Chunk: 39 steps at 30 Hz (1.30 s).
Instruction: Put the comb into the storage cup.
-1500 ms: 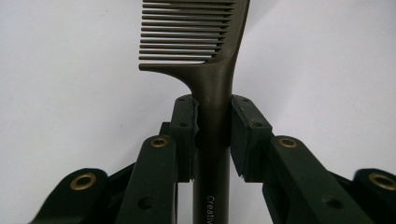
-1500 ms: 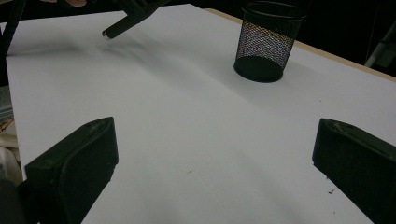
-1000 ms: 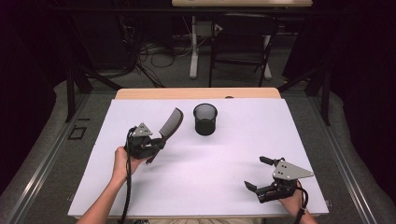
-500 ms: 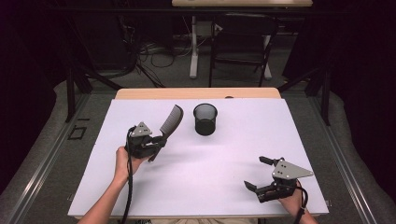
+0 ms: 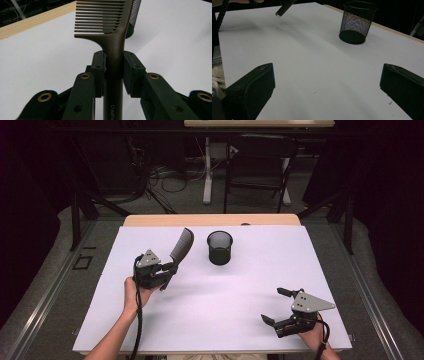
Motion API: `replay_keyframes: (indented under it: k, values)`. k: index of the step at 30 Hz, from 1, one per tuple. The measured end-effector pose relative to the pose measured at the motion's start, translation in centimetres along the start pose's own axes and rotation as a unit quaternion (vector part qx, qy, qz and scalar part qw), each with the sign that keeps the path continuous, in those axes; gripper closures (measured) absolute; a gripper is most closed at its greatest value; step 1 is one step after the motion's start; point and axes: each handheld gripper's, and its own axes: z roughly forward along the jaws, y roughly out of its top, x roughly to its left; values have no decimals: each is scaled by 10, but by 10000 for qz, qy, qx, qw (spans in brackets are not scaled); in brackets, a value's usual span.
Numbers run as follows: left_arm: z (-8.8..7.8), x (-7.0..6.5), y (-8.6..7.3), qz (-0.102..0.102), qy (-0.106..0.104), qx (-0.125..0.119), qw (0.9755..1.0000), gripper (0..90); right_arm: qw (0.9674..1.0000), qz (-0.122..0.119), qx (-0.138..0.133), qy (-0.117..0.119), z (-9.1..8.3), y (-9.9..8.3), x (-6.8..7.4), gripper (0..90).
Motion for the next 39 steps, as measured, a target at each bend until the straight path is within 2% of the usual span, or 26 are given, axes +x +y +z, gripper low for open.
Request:
replay_keyframes:
  k: [39]
  values:
    - [9, -5, 15, 12, 165, -529, 9985, 725, 9999, -6, 110, -10, 5, 0, 1, 2]
